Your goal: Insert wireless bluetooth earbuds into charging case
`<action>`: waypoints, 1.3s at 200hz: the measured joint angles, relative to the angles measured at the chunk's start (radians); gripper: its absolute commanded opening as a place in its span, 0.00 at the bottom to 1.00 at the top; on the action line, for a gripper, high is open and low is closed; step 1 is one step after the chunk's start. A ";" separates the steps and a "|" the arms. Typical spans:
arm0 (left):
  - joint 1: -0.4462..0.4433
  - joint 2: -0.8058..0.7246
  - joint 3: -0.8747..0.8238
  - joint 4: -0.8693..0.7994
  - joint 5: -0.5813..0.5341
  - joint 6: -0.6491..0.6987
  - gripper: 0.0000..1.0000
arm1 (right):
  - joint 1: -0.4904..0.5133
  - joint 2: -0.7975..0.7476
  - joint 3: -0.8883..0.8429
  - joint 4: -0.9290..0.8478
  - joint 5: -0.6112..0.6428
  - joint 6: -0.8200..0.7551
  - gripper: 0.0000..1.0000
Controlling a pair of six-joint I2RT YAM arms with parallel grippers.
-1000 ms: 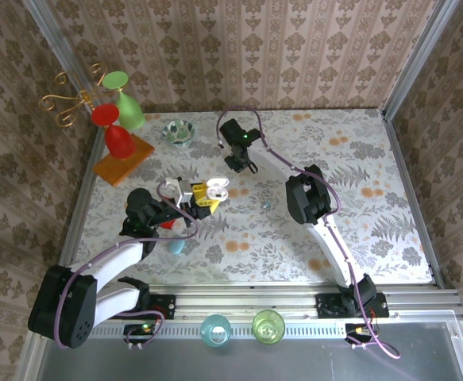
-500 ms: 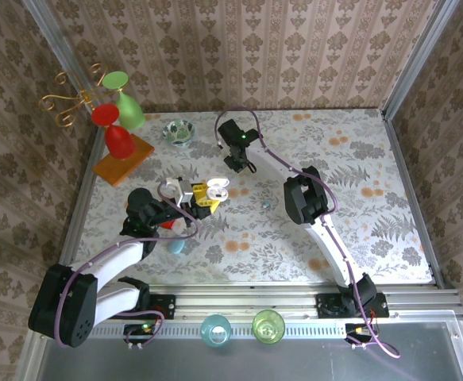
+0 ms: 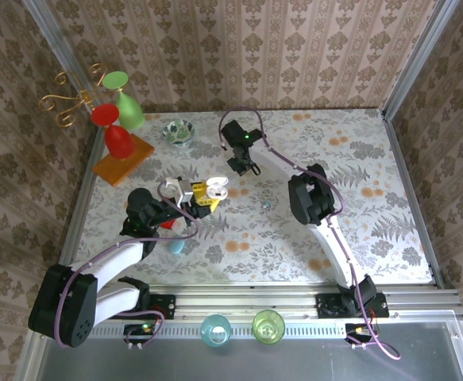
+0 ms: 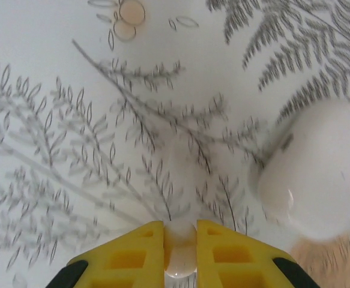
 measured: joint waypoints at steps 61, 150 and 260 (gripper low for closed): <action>0.000 0.008 -0.007 0.019 -0.065 0.032 0.16 | -0.012 -0.445 -0.444 0.156 -0.073 0.108 0.18; 0.000 0.088 -0.009 0.074 -0.188 0.071 0.16 | -0.007 -0.878 -0.776 0.302 -0.331 0.266 0.18; -0.011 0.158 -0.006 0.178 -0.237 0.071 0.16 | 0.137 -0.960 -0.820 0.570 -0.615 0.426 0.18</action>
